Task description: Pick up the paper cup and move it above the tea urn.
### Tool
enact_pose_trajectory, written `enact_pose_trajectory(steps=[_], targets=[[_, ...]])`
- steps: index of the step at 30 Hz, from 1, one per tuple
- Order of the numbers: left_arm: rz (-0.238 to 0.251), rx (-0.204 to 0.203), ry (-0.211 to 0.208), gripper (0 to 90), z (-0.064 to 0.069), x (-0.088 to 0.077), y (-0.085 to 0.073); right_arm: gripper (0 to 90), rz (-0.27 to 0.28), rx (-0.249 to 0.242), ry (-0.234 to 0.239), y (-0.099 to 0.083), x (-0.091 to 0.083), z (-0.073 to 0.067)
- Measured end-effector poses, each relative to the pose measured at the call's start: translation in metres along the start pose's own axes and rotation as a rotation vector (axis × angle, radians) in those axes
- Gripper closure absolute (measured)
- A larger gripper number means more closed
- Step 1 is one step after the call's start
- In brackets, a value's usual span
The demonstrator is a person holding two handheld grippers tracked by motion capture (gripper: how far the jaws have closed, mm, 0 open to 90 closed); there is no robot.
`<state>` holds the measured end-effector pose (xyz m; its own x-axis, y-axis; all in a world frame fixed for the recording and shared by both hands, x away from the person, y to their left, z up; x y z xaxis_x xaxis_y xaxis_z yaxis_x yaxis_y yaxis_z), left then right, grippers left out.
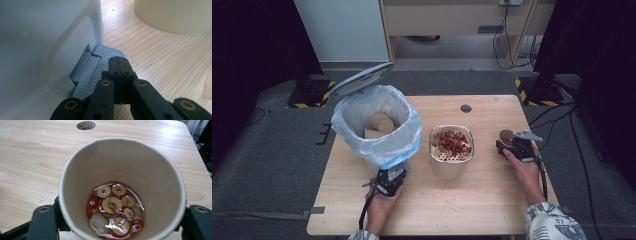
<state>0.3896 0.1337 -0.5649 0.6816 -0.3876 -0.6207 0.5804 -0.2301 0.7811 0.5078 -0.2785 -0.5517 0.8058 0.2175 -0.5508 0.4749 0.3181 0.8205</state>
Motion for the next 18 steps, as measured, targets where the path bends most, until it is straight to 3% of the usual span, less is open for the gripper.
enact_pose_trajectory(steps=[8,9,14,15,18], targets=[[0.000,-0.001,0.001,89.5,0.000,0.000,0.000,33.6,0.025,-0.067,0.036,0.019,-0.020,-0.003],[0.000,0.000,0.001,89.5,0.000,0.000,0.000,33.8,0.039,-0.099,0.048,0.029,-0.026,-0.005],[0.000,-0.001,0.000,89.5,0.000,0.000,0.000,34.0,0.055,-0.141,0.069,0.047,-0.037,-0.008],[0.000,0.000,0.000,89.5,0.000,0.000,0.000,34.2,0.063,-0.170,0.078,0.056,-0.041,-0.009],[0.001,-0.002,-0.001,89.5,0.000,0.000,0.000,34.4,0.067,-0.178,0.087,0.063,-0.044,-0.009]])
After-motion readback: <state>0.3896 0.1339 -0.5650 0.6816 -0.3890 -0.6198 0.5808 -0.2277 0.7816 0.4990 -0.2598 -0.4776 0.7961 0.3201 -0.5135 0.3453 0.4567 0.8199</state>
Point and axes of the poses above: each handheld gripper's, and its own axes: x roughly forward along the jaws, y roughly out of its top, z roughly to its right, the point moved 6 cm from there along x, roughly forward along the jaws, and after that the axes turned 11 degrees about -x, right-handed, at the moved point
